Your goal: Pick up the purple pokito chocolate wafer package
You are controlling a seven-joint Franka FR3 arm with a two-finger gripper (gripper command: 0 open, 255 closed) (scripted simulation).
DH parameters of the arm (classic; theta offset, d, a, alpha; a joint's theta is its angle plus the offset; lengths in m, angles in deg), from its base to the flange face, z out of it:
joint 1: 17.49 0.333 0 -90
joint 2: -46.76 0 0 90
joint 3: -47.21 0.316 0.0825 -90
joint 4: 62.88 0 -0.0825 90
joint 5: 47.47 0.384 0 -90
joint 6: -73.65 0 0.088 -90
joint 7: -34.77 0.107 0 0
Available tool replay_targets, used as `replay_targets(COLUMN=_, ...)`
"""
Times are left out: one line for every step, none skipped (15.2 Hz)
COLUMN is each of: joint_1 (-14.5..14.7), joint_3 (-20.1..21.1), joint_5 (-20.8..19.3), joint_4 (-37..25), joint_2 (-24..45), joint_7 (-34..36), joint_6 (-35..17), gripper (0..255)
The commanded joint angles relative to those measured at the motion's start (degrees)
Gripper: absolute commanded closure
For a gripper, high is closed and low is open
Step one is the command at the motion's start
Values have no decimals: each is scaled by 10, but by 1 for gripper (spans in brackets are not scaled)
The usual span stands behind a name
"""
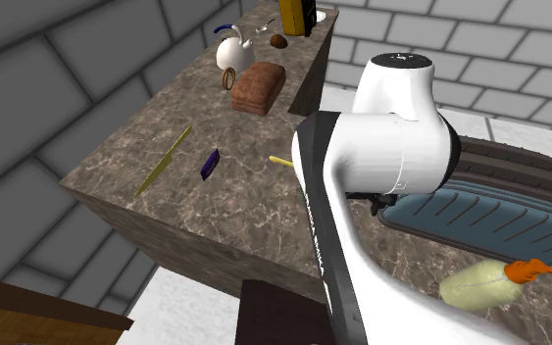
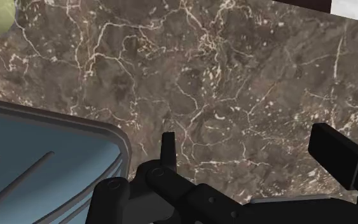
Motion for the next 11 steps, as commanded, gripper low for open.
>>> replay_targets(joint_1=0, joint_3=0, joint_5=0, joint_4=0, joint_2=0, joint_7=0, joint_6=0, gripper=0)
replay_targets(joint_1=4, joint_3=11, joint_5=9, joint_4=0, joint_2=7, joint_7=16, joint_6=-7, gripper=0)
replay_targets(joint_1=7, joint_3=21, joint_5=19, joint_4=0, joint_2=15, joint_7=31, joint_6=-14, gripper=0)
replay_targets(joint_1=10, joint_3=32, joint_5=28, joint_4=-1, joint_2=24, joint_7=47, joint_6=-22, gripper=0)
replay_targets(joint_1=14, joint_3=43, joint_5=36, joint_4=-2, joint_2=33, joint_7=62, joint_6=-30, gripper=0)
replay_targets(joint_1=17, joint_3=53, joint_5=45, joint_4=-5, joint_2=43, joint_7=78, joint_6=-37, gripper=0)
replay_targets(joint_1=20, joint_3=63, joint_5=52, joint_4=-8, joint_2=54, joint_7=93, joint_6=-45, gripper=0)
replay_targets(joint_1=23, joint_3=73, joint_5=60, joint_4=-12, joint_2=65, joint_7=108, joint_6=-53, gripper=0)
replay_targets(joint_1=26, joint_3=84, joint_5=67, joint_4=-16, joint_2=77, joint_7=123, joint_6=-61, gripper=0)
replay_targets(joint_1=29, joint_3=94, joint_5=73, joint_4=-22, joint_2=90, joint_7=138, joint_6=-69, gripper=0)
replay_targets(joint_1=32, joint_3=104, joint_5=79, joint_4=-28, joint_2=103, joint_7=152, joint_6=-77, gripper=0)
